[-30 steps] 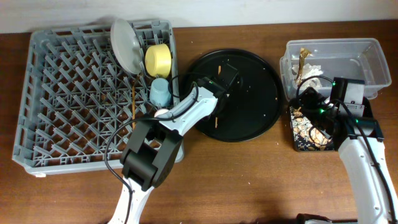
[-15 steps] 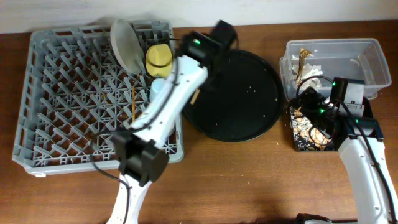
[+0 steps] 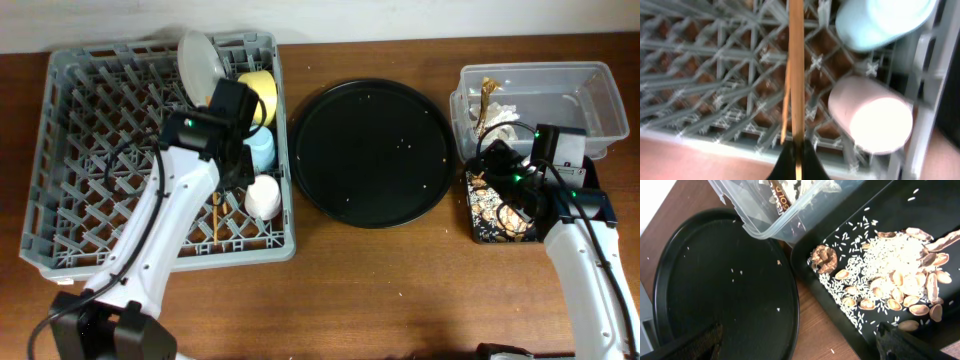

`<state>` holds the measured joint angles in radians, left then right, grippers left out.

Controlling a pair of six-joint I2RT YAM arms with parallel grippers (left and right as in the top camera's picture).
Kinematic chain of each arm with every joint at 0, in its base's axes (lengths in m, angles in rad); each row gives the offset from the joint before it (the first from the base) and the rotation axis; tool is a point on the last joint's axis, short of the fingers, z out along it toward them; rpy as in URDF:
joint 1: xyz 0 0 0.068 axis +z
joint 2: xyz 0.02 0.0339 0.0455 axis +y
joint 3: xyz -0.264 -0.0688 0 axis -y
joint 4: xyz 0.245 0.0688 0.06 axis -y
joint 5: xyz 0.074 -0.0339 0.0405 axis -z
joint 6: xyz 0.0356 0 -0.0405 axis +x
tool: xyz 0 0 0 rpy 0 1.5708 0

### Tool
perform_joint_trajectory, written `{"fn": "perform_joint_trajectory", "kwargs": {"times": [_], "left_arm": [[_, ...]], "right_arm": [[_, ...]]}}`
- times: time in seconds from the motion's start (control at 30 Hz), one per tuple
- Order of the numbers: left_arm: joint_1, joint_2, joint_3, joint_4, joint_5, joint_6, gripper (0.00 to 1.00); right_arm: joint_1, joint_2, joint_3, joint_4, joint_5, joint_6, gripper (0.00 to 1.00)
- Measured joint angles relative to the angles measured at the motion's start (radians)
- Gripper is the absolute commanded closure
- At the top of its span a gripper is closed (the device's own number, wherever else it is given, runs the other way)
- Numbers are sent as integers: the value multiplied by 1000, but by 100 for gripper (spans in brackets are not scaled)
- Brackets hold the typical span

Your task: Sort waste into correct bins and load items into the dishwasher rack

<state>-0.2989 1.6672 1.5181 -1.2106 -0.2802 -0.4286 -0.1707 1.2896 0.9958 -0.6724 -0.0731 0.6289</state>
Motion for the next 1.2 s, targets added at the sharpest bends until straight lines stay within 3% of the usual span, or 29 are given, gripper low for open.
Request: {"fn": "perform_joint_trajectory", "kwargs": {"times": [0.1,0.27,0.4,0.5,0.57,0.77,0.8,0.83,0.87,0.9,1.07,1.2], "left_arm": [[32,-5,-183,171,3,-11,99],[49,-4,-312,290,-1,16,99],[49,-4,-312,296,-3,27,75],[51,-4,-312,296,-16,28,75],[51,-4,-312,296,-16,28,99],[51,-26,-271,196,-16,32,99],[51,-73,-232,166,-16,32,82],[51,-142,-178,132,-16,43,57],[51,-196,-129,88,-16,55,14],[51,-240,-102,80,-16,64,1],[51,-726,-47,77,0,69,1],[51,-882,-47,72,3,69,1]], "right_arm": [[0,0,0,1,0,0,2],[0,0,0,1,0,0,2],[0,0,0,1,0,0,2],[0,0,0,1,0,0,2],[0,0,0,1,0,0,2],[0,0,0,3,0,0,2],[0,0,0,0,0,0,2],[0,0,0,1,0,0,1],[0,0,0,2,0,0,2],[0,0,0,0,0,0,1],[0,0,0,2,0,0,2],[0,0,0,1,0,0,2]]}}
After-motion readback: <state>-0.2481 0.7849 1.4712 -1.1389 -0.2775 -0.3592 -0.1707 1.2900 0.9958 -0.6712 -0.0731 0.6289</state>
